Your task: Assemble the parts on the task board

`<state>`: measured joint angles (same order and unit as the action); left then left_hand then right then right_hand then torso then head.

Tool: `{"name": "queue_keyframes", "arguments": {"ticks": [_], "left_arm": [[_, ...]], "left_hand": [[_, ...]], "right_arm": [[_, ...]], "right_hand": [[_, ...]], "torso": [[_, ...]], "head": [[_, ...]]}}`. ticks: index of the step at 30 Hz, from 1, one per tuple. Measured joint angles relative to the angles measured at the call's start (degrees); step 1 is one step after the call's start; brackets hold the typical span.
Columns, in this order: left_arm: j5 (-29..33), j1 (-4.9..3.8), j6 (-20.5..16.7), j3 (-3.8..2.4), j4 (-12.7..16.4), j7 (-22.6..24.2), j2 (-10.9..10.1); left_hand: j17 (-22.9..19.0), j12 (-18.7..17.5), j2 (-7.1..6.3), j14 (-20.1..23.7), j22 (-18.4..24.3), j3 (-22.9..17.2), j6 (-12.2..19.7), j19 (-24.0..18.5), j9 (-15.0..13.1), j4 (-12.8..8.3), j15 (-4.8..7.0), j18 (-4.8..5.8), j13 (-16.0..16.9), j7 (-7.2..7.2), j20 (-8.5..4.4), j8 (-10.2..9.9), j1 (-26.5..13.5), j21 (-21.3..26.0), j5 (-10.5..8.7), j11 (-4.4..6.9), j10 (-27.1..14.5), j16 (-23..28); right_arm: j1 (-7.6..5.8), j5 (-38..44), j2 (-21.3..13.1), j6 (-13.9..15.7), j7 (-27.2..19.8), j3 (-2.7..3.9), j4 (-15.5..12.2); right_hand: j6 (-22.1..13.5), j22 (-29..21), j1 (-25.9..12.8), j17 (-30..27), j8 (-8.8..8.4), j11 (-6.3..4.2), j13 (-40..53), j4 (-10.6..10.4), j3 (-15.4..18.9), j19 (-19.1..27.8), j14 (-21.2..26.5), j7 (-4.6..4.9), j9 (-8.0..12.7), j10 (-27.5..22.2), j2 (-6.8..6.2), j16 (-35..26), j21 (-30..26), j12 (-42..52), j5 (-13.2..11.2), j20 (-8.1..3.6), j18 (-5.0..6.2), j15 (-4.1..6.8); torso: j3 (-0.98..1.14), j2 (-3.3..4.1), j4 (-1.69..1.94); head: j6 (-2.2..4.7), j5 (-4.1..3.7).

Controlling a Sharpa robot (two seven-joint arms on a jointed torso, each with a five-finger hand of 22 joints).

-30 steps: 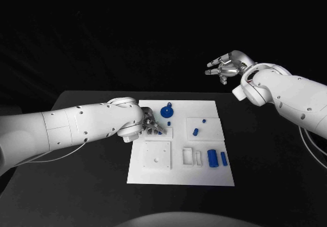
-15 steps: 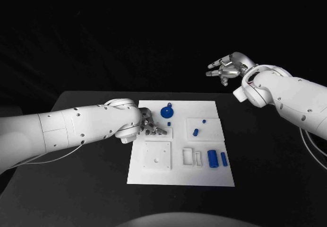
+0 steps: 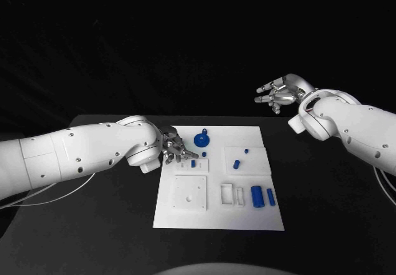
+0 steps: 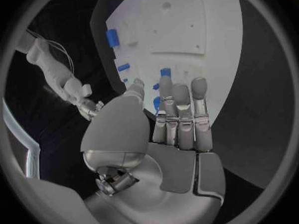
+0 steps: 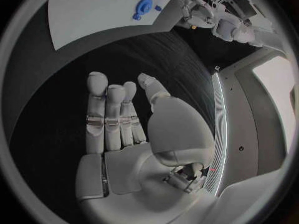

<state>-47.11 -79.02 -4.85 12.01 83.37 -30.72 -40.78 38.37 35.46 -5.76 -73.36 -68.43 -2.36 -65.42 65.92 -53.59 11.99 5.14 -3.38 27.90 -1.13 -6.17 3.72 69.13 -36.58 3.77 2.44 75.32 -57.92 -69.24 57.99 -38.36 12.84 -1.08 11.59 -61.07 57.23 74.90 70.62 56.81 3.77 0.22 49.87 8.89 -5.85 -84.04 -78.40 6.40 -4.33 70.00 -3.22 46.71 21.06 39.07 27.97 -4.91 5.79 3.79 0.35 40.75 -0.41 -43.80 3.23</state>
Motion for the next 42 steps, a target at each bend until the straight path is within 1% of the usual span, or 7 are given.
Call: {"name": "queue_keyframes", "arguments": {"ticks": [5, 7, 13, 17, 21, 31, 42], "left_arm": [[4.7, -0.98, -2.1, -0.26, 0.3, 5.5, -2.0], [7.0, -1.19, -3.5, -0.30, 0.0, 8.7, -2.7], [13.1, -1.40, -7.2, -0.33, -1.4, 18.0, -4.0], [16.1, -1.47, -8.9, -0.14, -2.4, 23.9, -4.4], [17.8, -1.46, -9.6, 0.07, -3.2, 27.8, -4.4], [20.3, -1.35, -11.1, 0.31, -4.3, 33.3, -4.4], [23.0, -1.32, -12.9, 0.36, -4.4, 36.8, -4.4]], "left_hand": [[-8.8, -11.4, 5.17, 2.6, 11.3, 1.9, 2.9, -0.3, 21.5, -7.8, -2.67, 0.00, -10.5, -2.61, 2.63, 0.0, 6.4, 13.5, 3.75, -3.00, -3.5, 14.7], [-11.8, -18.3, 6.70, 2.0, 15.7, 1.4, 2.7, 0.7, 31.3, -10.5, -3.85, 0.00, -18.0, -3.59, 3.82, 0.0, 9.1, 18.2, 3.84, -3.60, -2.2, 20.0], [-15.8, -30.3, 7.28, 4.0, 18.8, -1.5, 5.3, -0.4, 41.1, -14.5, -5.59, -0.02, -24.4, -4.67, 5.38, 0.0, 12.7, 22.7, 4.06, -6.52, -6.6, 28.7], [-20.5, -31.9, 7.28, 1.3, 19.9, -3.5, 5.4, -0.9, 46.4, -16.1, -6.16, -0.97, -24.5, -4.04, 5.88, 0.0, 12.7, 24.7, 4.06, -6.65, -7.8, 38.9], [-23.4, -32.1, 6.40, -2.9, 20.1, -5.1, 3.8, -0.7, 49.6, -17.2, -6.49, -1.08, -24.6, -4.35, 6.08, 0.0, 11.9, 26.3, 4.06, -6.37, -7.1, 48.6], [-23.1, -32.1, 6.44, -5.6, 20.3, -5.1, 1.2, -0.1, 49.7, -18.0, -6.43, -1.07, -24.6, -5.21, 6.27, 0.0, 11.4, 27.5, 4.06, -5.50, -0.1, 53.3], [-23.7, -32.1, 5.22, -1.5, 22.5, -4.5, 3.3, -1.8, 49.7, -17.6, -8.39, -1.07, -24.6, -5.80, 7.95, 0.0, 10.2, 31.2, 3.94, -8.30, -8.0, 54.0]], "right_arm": [[1.14, 0.1, -3.2, 0.0, -0.1, -0.04, -4.0], [1.69, 0.3, -4.7, -0.1, -0.1, -0.05, -6.0], [3.07, 1.9, -8.1, -0.7, -0.3, -0.14, -10.8], [4.08, 4.2, -9.9, -1.3, -0.4, -0.20, -13.7], [5.10, 7.2, -10.9, -1.8, -0.4, -0.25, -15.7], [7.48, 18.2, -12.1, -2.0, 0.3, -0.58, -19.0], [9.10, 29.2, -11.4, -0.7, 3.0, -2.10, -21.4]], "right_hand": [[2.2, -0.3, -0.3, -2.3, 0.00, -0.49, -17.9, 1.0, -4.3, 0.0, 0.0, -0.42, 0.2, 3.3, -0.17, -1.3, -3.6, -17.2, -2.1, 0.00, 0.00, 0.00], [3.3, -0.7, -0.4, -2.8, 0.00, -0.19, -27.6, 1.6, -7.0, 0.0, -0.2, 0.08, 0.2, 5.2, -0.32, -1.3, -3.8, -26.2, -3.7, 0.00, 0.00, -0.21], [6.0, -0.8, -0.6, -3.4, 0.00, 2.27, -42.7, 2.6, -13.7, 0.1, -0.2, 0.17, 0.1, 4.1, -0.17, -0.8, -3.8, -35.3, -7.7, 0.95, 0.43, -1.27], [7.2, -0.6, -0.2, -3.6, 0.00, 2.85, -46.2, 3.1, -16.8, 0.0, -0.1, -0.15, 0.1, 3.1, -0.54, -0.4, -3.8, -35.4, -10.0, 1.25, 0.85, -1.31], [8.2, -0.2, 0.1, -3.9, 0.00, 2.95, -46.3, 3.3, -18.6, 0.0, 0.0, -0.27, 0.0, 2.6, -0.89, 0.0, -3.3, -35.4, -11.4, 1.25, 0.90, -1.46], [8.7, 0.0, 0.2, -4.5, 0.00, 2.98, -46.3, 3.2, -19.5, 0.2, 0.0, -0.62, 0.2, 2.2, -2.14, 0.5, -3.1, -35.4, -13.2, 1.45, 1.23, -1.46], [7.8, -0.6, 0.1, -5.7, 0.00, 3.74, -46.3, 1.8, -20.2, 0.0, -0.1, -0.09, 0.3, 0.3, -5.25, 0.5, -3.9, -35.4, -15.9, 1.65, 1.35, -1.96]], "torso": [[-0.01, -0.03, -0.01], [-0.01, -0.03, -0.04], [-0.04, -0.03, -0.08], [-0.01, -0.03, -0.07], [-0.01, 0.00, -0.07], [-0.01, 0.07, -0.08], [0.08, 0.09, -0.02]], "head": [[0.77, -0.13], [1.18, -0.19], [2.12, -0.37], [2.71, -0.54], [3.14, -0.77], [4.08, -2.30], [4.43, -2.77]]}}
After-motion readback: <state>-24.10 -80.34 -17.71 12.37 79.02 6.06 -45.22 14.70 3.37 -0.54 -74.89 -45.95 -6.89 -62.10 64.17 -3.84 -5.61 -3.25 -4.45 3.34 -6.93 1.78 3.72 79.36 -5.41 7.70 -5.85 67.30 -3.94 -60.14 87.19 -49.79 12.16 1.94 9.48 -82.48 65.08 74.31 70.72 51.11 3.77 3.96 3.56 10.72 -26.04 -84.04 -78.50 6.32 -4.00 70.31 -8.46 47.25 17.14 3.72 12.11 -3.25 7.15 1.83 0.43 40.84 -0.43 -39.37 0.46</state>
